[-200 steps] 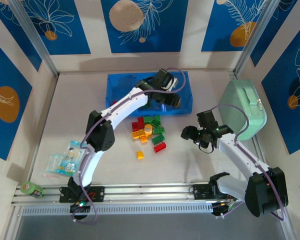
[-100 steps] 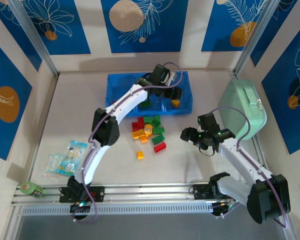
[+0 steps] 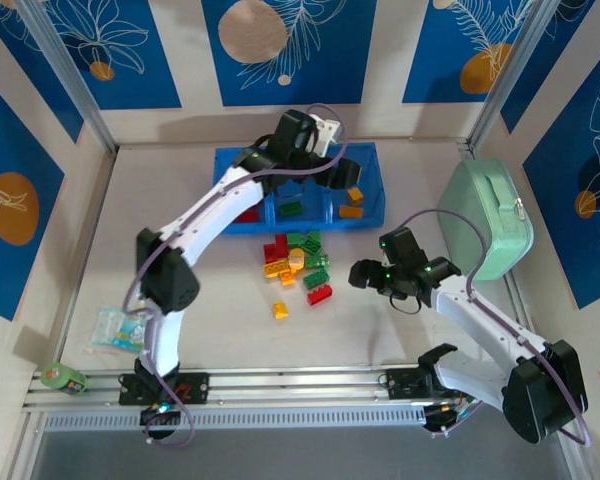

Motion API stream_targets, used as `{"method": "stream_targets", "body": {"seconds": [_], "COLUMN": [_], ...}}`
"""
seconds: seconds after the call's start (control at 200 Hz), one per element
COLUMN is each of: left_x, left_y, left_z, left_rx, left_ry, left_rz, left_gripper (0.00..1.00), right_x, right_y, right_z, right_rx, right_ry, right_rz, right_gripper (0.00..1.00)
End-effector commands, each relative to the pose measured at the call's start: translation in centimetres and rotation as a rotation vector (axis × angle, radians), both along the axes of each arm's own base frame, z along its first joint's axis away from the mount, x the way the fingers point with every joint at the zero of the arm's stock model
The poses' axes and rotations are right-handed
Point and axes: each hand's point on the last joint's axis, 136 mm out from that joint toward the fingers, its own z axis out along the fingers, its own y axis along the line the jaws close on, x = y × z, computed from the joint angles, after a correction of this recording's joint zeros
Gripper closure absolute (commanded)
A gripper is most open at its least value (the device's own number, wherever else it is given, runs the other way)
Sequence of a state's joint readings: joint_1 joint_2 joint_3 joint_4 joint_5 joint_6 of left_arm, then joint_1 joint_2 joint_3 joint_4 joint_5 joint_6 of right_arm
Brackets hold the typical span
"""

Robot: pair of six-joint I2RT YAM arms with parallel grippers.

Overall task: Sort the legos into containers by color
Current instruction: Pick up the lego from the bottom-center of the table.

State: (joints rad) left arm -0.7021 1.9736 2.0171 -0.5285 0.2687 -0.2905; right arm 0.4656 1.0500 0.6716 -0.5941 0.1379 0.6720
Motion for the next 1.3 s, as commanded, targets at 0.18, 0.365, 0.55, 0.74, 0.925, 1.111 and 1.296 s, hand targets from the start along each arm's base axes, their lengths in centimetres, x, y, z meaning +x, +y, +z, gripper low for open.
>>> {"method": "stream_targets", "body": {"seconds": [0.18,0.365,0.55,0.74,0.925,1.111,1.296], "left_x": [-6.4,-10.0,-13.1,-14.8,-15.6,-15.9,-16.1], "left_y": [6.6,12.9,18.0,20.4,21.4,22.1,22.9], "left_z": [-3.4,-9.2,-12.8,-15.3,-16.0,-16.2,-16.3], "left_rx": [0.024,0.160,0.185,0.183,0.195,0.188,0.204], "left_ry": [-0.038,0.025,0.060,0.106,0.125,0.121,0.116], "left_rz": [0.073,0.199,0.330,0.400,0.420,0.443,0.460], "left_gripper": [0.13,0.13,0.12,0.12,0.12,0.12,0.12], "right_x": [-0.1,-0.2,-0.3,-0.8,-1.3,-0.9,-0.9], "right_y": [5.7,8.2,9.3,10.3,11.0,11.2,11.4], "right_z": [1.0,-0.4,-2.1,-3.7,-4.9,-6.2,-6.9], "right_rx": [-0.086,-0.176,-0.250,-0.349,-0.408,-0.468,-0.485], "right_ry": [-0.058,0.012,0.089,0.123,0.168,0.184,0.195], "right_rz": [0.314,0.435,0.477,0.542,0.581,0.578,0.591], "right_gripper": [0.11,0.09,0.07,0.04,0.02,0.02,0.10]}}
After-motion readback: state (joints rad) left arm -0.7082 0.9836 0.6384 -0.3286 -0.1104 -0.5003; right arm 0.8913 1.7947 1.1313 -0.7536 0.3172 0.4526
